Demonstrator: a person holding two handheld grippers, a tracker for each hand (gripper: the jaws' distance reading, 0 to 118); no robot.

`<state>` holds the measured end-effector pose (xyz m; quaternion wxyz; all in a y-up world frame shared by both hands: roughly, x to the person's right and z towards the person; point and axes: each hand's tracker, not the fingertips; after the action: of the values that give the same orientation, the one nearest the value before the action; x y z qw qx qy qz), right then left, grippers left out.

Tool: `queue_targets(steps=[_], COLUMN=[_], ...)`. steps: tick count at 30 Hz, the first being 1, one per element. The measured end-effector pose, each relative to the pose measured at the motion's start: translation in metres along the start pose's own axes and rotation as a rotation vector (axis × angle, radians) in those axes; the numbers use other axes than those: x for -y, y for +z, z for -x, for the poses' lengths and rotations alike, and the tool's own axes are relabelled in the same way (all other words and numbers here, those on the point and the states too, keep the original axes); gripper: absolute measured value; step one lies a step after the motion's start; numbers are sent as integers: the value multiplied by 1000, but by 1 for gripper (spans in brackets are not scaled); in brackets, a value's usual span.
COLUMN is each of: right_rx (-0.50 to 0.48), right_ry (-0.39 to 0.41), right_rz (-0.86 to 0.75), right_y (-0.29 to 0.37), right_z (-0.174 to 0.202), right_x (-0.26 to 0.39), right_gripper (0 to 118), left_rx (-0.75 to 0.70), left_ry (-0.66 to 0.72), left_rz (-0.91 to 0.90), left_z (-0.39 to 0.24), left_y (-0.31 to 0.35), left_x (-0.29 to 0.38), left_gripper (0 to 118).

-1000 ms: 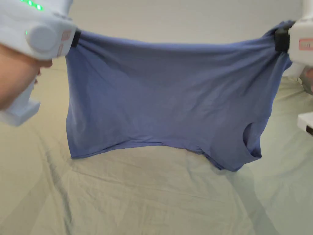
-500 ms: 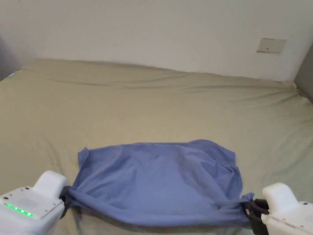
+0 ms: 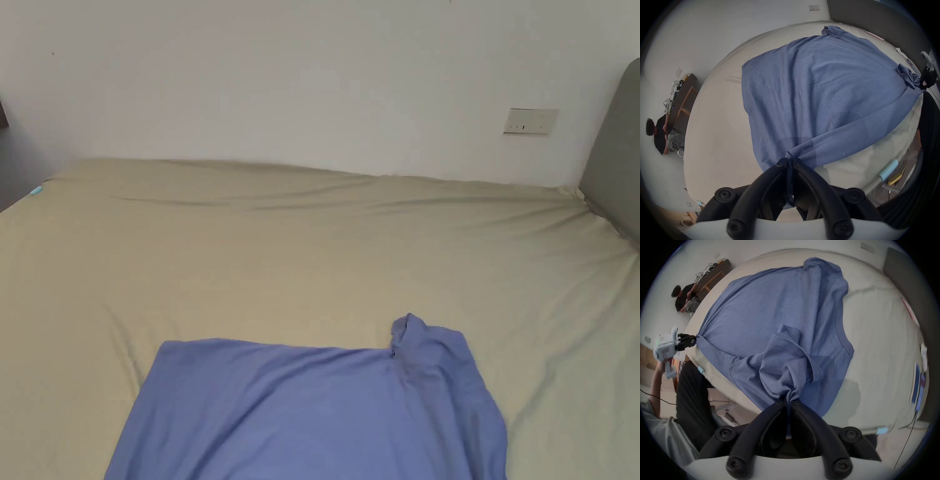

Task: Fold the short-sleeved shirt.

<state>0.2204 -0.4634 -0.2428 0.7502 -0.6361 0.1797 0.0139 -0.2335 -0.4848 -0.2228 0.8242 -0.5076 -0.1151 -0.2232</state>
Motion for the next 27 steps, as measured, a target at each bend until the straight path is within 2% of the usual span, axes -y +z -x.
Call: queue_targets(steps=[1,5,7,8,9,10,11,12,13,14,15,20,22,24,27], right_rx=[-19,50,71,68,63,63,70,45,56,55,68,143,194,279,327], right_ry=[-18,35,-12,-45,-74,-95,-90,-75,-61,-48,-43,27,78,145,200], right_rz=[21,12,2,-9,-10,-25,-71,-119,-167,-227,-286,-648,-779,-914,-1007], right_y=[0,-12,-22,-23,-20,-15,-8,4,15,30,47,126,152,170,178], right_z=[0,6,7,5,3,2,3,2,1,4,9,35,53,81,113], right_x=[3,5,0,-4,-8,-13,-17,-22,-28,-36,-46,-92,-105,-117,-138], right_gripper=[4,5,9,16,30,60,83,98,102,102,102,102,102,102,99], left_rx=[2,24,16,13,15,14,16,33,56,88,104,33,-6,-63,-136], left_ry=[-8,-8,-8,-11,-11,0,31,76,120,169,210,356,406,447,452], left_rz=[7,36,41,41,40,30,10,-33,-65,-92,-142,-405,-566,-741,-894], left_z=[-4,-8,-12,-14,-15,-14,-10,-4,3,12,20,52,56,53,41], left_y=[6,-1,-9,-11,-12,-11,-7,0,7,15,25,83,119,156,195], left_x=[2,5,2,1,-2,-5,-12,-19,-25,-34,-43,-98,-117,-133,-160], left_gripper=[4,4,4,4,4,11,30,63,103,115,118,112,103,101,86])
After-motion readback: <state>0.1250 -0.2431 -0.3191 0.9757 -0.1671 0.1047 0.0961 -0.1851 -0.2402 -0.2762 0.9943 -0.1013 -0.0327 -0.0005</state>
